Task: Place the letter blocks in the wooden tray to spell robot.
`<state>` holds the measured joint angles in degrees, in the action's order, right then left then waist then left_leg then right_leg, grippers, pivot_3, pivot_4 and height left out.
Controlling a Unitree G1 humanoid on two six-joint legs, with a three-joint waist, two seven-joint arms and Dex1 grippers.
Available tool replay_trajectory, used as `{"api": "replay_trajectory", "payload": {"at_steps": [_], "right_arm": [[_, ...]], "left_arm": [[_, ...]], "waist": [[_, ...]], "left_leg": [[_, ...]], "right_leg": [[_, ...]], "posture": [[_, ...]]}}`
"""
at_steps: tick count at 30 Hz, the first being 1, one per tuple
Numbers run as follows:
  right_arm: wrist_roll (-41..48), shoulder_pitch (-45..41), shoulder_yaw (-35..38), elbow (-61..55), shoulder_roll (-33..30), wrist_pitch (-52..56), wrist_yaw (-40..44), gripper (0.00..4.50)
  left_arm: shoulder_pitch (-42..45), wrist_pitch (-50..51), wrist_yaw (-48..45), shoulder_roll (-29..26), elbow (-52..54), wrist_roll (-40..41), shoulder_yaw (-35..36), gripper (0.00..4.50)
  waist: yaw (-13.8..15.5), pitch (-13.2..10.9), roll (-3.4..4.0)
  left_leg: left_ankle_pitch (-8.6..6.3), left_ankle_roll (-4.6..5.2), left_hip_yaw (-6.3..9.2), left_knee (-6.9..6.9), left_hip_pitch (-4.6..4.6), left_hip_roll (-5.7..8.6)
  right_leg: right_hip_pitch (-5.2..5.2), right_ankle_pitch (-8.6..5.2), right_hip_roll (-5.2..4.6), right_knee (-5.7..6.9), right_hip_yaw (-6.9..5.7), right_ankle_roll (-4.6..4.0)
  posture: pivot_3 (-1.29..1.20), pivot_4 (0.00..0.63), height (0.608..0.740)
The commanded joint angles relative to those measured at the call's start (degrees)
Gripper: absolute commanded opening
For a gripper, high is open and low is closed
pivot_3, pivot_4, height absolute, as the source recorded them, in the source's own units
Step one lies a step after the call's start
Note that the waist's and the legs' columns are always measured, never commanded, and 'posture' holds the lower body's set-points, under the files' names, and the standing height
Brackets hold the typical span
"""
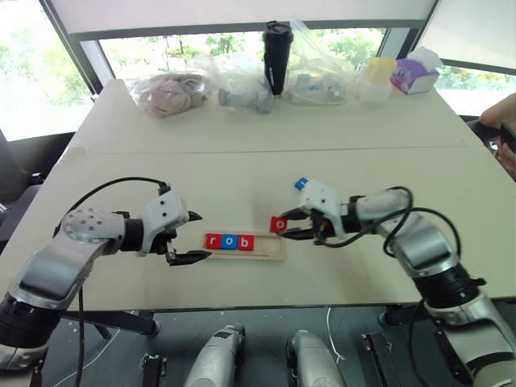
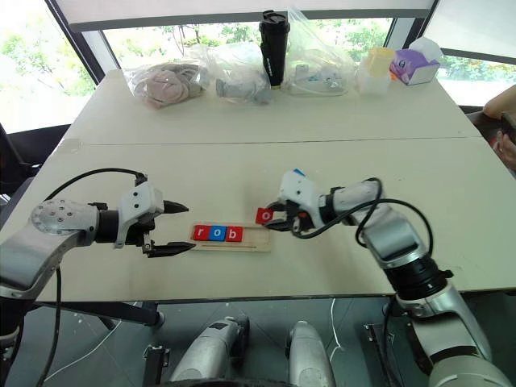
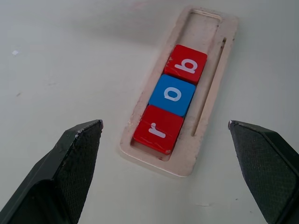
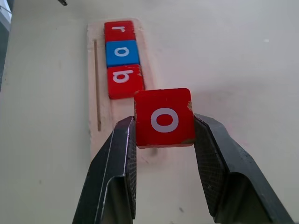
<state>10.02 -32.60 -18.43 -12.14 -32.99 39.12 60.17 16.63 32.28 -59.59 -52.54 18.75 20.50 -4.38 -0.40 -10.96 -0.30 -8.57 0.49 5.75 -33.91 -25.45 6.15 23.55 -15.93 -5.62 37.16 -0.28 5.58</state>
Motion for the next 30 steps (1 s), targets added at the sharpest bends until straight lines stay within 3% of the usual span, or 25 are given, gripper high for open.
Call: {"api": "replay_trajectory", "payload": {"at_steps": [1,30], "right_arm": [[-0.46,-1.13,-1.48,-3.82,1.13,4.35,-3.27,1.16],[-3.28,-2.23,-8.29,1.03,0.71,1.22,-3.74,1.16]], "left_arm": [[0.51,-0.25,0.3,0.45,1.81,0.08,0.45,4.5],[1.43,2.35,0.09,0.9,5.6,2.07,-0.02,4.5]], "waist": [[0.04,0.0,0.0],[-0.27,0.01,-0.01]], "left_leg": [[0.0,0.0,0.0,0.0,0.0,0.0],[0.01,0.01,0.0,0.0,0.03,-0.03]], "right_leg": [[0.01,0.0,0.0,0.01,0.0,0.0],[-0.02,0.09,0.06,0.05,-0.01,0.15]], "posture": [[0.0,0.15,0.74],[0.0,0.15,0.74]]}}
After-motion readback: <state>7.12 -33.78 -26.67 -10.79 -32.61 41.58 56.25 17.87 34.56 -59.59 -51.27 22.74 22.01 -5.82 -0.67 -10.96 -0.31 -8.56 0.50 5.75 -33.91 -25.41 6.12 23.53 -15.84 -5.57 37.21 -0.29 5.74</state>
